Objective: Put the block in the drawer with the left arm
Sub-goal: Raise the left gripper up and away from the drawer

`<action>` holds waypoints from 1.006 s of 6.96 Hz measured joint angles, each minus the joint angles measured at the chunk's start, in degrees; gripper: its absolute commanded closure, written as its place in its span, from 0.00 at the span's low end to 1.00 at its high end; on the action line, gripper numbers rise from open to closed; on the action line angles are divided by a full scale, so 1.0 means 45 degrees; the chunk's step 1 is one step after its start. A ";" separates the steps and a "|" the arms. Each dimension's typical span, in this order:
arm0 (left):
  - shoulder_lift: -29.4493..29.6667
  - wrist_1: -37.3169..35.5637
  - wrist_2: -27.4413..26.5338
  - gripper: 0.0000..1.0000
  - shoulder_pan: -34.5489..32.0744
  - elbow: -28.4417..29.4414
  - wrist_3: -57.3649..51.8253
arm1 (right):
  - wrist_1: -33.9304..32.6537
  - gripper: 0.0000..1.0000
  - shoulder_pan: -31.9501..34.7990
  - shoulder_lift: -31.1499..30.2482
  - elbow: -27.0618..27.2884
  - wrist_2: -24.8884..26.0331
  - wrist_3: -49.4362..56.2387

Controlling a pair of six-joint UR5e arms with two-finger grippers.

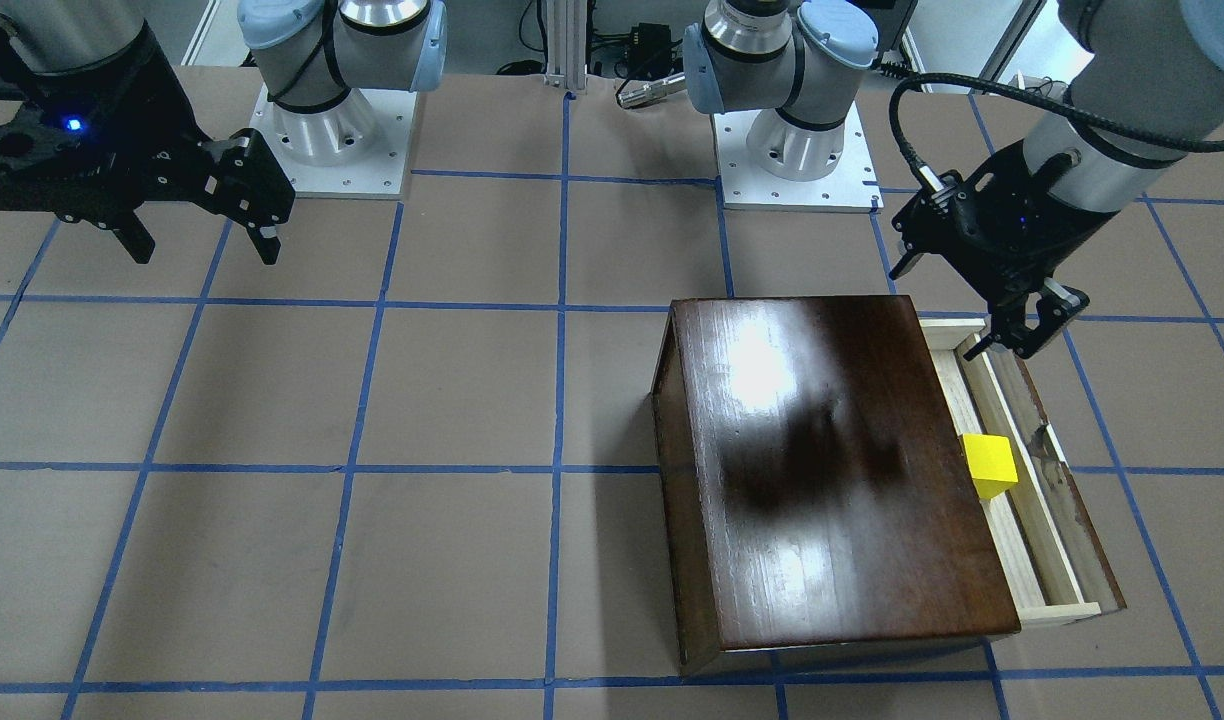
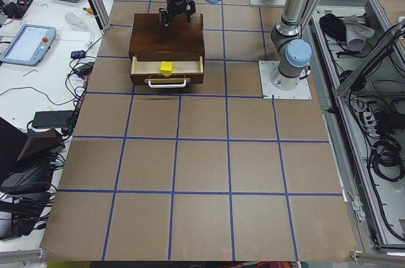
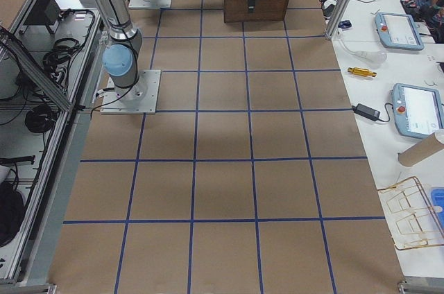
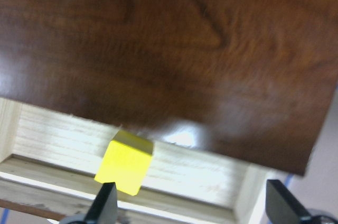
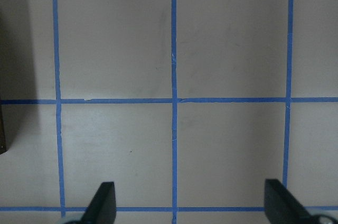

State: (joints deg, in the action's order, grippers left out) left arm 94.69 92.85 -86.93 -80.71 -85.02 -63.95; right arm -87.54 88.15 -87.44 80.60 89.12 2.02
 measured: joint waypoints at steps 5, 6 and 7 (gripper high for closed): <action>-0.0409 0.0097 -0.0004 0.00 -0.1080 0.0018 0.9120 | 0.0000 0.00 0.0000 0.0002 0.0000 0.0013 0.0001; -0.0446 -0.0190 -0.0243 0.00 -0.1104 0.0019 1.0151 | 0.0000 0.00 -0.0003 0.0003 0.0000 0.0013 0.0000; -0.0444 -0.0621 -0.0606 0.00 -0.1132 0.0014 1.1008 | 0.0000 0.00 -0.0005 0.0008 0.0000 0.0010 0.0000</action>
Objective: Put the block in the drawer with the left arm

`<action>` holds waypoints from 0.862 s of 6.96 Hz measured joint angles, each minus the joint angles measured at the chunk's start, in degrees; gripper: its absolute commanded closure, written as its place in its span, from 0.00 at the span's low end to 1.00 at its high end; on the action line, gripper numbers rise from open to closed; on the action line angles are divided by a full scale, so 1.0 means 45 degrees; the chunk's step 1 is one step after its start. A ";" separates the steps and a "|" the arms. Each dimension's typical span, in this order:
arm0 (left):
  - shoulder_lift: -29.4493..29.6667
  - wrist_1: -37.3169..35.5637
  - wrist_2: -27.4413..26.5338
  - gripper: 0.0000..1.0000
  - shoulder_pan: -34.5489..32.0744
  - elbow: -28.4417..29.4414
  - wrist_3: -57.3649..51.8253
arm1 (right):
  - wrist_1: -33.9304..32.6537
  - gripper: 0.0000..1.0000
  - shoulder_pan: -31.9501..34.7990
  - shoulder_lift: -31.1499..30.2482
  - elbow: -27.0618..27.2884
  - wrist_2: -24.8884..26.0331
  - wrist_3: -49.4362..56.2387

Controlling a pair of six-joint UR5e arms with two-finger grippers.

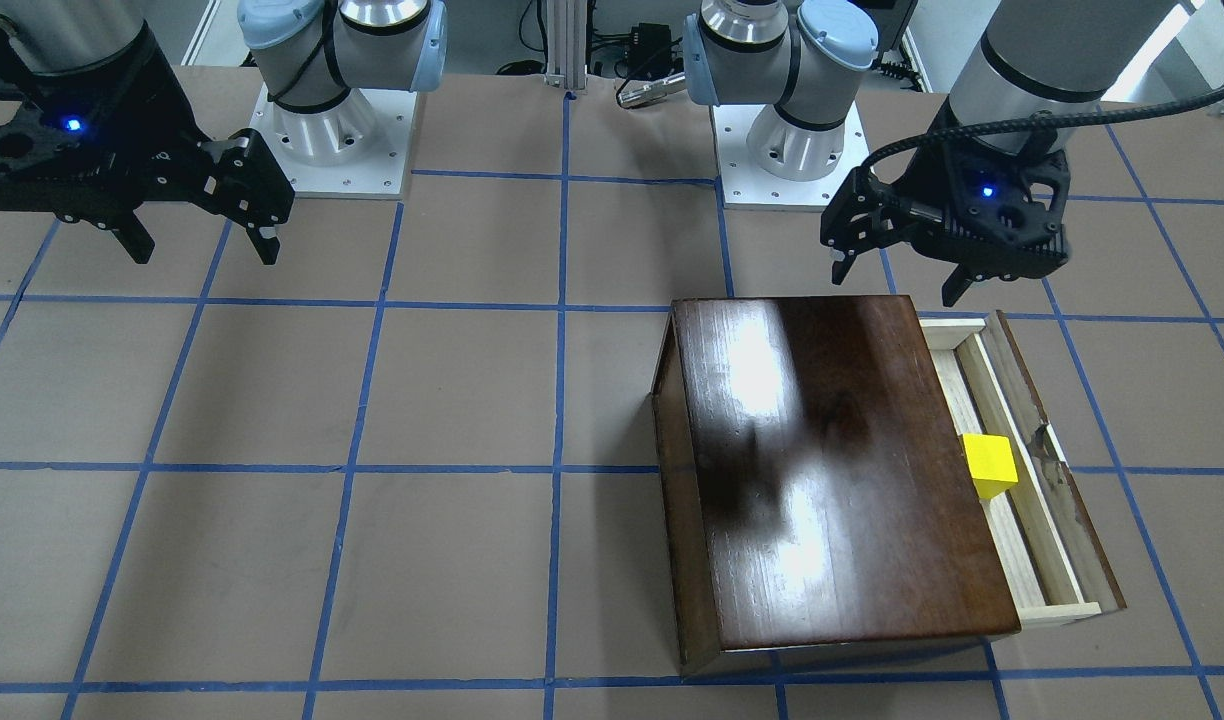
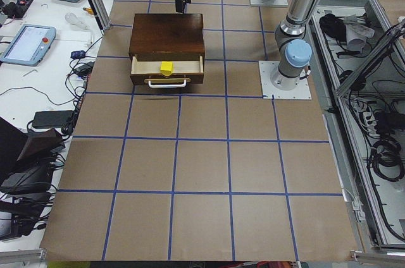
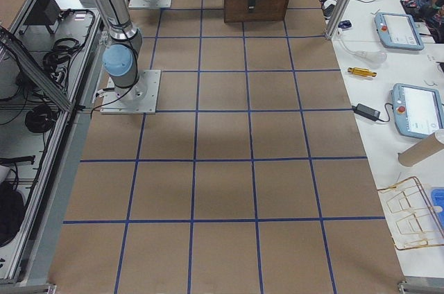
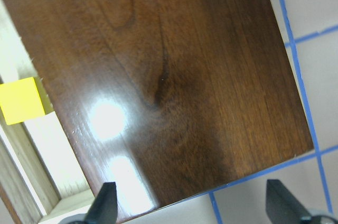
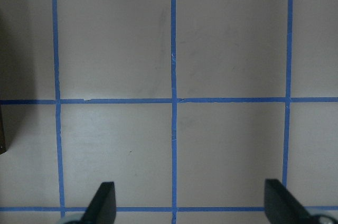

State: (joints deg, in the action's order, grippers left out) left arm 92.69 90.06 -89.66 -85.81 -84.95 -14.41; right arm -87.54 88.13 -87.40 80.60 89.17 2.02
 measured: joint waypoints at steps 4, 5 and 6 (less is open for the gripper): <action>0.0066 -0.0676 -0.0149 0.00 -0.0382 0.0010 0.1932 | 0.0000 0.00 0.0005 0.0003 0.0000 0.0008 0.0001; 0.0066 -0.0656 -0.0144 0.00 -0.0365 0.0017 0.1961 | 0.0000 0.00 0.0005 0.0004 0.0000 0.0009 0.0000; 0.0066 -0.0606 -0.0142 0.00 -0.0343 0.0024 0.1969 | 0.0000 0.00 0.0006 0.0006 0.0000 0.0005 0.0000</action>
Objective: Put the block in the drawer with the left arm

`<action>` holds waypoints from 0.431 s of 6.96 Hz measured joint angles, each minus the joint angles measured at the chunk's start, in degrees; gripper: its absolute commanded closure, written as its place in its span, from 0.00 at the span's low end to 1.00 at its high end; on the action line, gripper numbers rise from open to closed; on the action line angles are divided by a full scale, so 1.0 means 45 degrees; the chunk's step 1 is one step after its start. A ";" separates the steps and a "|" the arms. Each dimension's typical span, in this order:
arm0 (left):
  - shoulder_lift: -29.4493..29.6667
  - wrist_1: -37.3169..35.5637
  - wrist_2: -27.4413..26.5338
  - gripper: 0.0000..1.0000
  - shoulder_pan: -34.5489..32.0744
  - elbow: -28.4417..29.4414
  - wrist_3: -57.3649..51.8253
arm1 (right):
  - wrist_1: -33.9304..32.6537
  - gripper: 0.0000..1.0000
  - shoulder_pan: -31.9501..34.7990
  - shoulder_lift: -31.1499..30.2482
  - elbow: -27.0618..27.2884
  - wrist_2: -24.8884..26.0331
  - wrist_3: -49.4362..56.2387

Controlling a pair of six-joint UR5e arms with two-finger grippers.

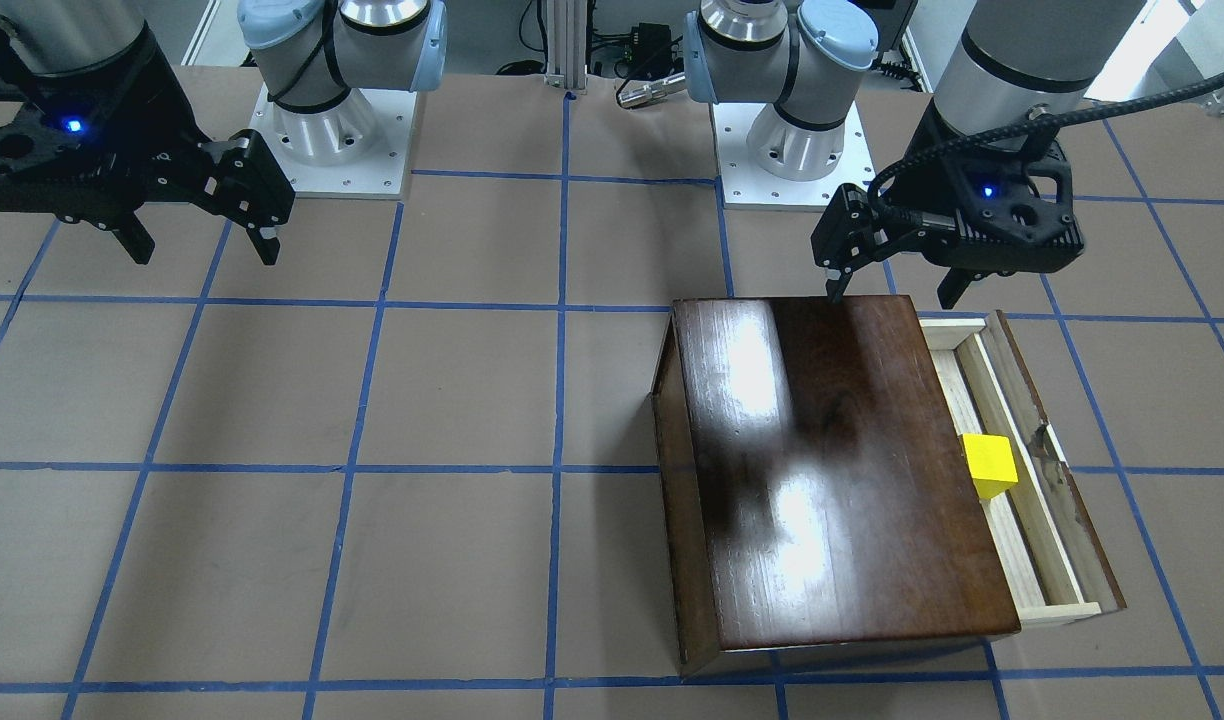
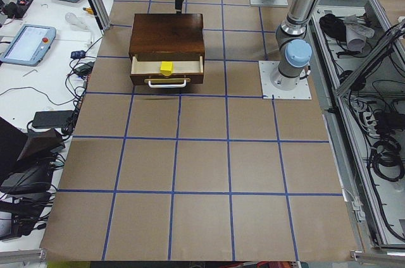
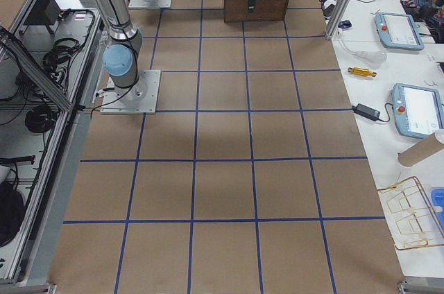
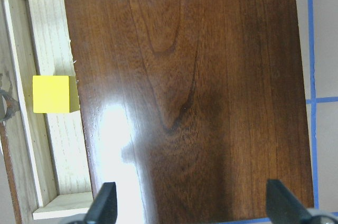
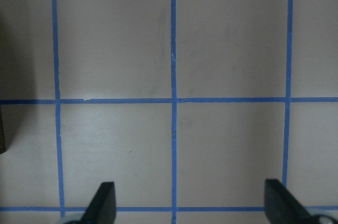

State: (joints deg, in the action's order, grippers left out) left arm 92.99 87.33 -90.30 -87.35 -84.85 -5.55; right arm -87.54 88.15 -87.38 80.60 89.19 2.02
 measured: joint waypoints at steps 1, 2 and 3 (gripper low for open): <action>0.0000 0.0034 -0.0006 0.00 0.0015 0.0011 0.0002 | 0.0000 0.00 -0.0001 0.0003 0.0000 -0.0009 0.0000; 0.0033 0.0134 -0.0009 0.00 0.0025 0.0075 0.0008 | 0.0000 0.00 -0.0003 0.0000 0.0000 -0.0013 0.0000; 0.0132 0.0421 -0.0011 0.00 0.0031 0.0288 0.0016 | 0.0000 0.00 -0.0007 -0.0003 0.0000 -0.0012 0.0000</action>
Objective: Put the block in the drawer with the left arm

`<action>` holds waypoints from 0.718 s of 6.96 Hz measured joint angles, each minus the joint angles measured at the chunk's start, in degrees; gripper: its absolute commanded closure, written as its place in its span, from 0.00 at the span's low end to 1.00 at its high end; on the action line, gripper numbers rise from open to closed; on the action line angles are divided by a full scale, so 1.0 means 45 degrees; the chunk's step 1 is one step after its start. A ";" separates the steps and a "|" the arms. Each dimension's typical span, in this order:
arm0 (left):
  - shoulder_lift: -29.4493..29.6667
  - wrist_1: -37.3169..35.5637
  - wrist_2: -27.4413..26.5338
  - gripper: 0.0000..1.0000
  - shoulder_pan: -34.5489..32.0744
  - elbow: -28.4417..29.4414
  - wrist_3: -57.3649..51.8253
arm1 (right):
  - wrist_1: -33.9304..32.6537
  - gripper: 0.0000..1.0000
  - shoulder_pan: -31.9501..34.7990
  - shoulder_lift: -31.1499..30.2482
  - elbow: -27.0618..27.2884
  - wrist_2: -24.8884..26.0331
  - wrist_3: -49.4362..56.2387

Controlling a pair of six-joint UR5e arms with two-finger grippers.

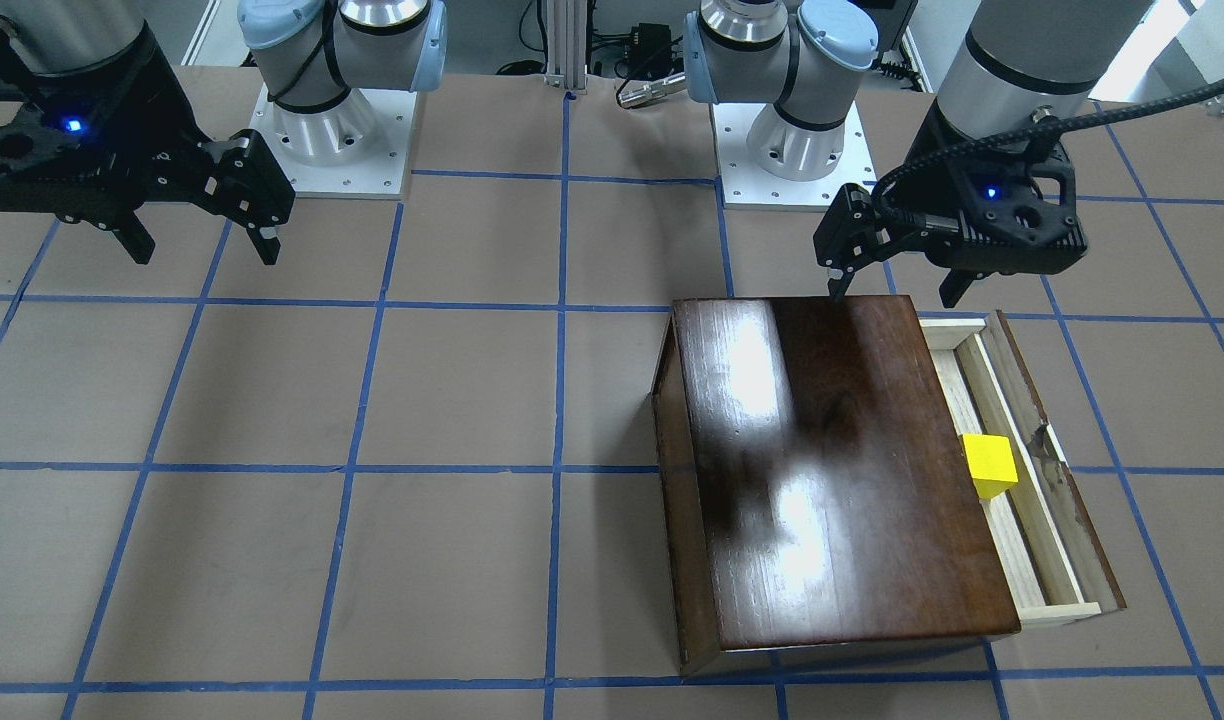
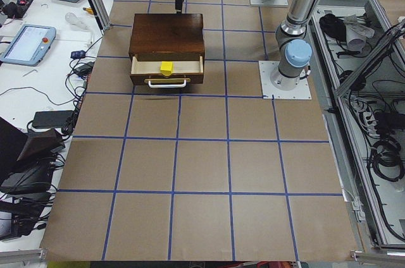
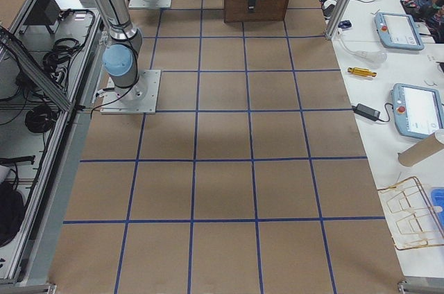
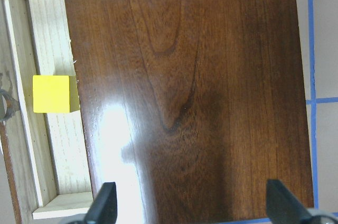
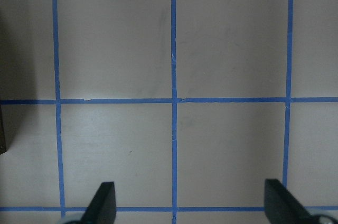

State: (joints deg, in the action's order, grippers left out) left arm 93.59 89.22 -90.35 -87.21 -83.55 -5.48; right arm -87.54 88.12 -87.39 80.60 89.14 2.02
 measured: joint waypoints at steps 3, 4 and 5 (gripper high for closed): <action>0.0181 0.0533 -0.0006 0.00 -0.0019 0.0403 0.0023 | 0.0000 0.00 -0.0001 -0.0002 0.0000 0.0010 0.0000; 0.0181 0.0554 -0.0014 0.00 -0.0026 0.0414 0.0025 | 0.0000 0.00 -0.0002 0.0001 0.0000 0.0010 0.0000; 0.0186 0.0560 -0.0018 0.00 -0.0038 0.0418 0.0026 | 0.0000 0.00 -0.0003 0.0003 0.0000 0.0003 0.0000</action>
State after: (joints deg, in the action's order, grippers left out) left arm 94.42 91.74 -90.43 -87.38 -81.67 -5.36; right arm -87.54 88.11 -87.38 80.60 89.15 2.02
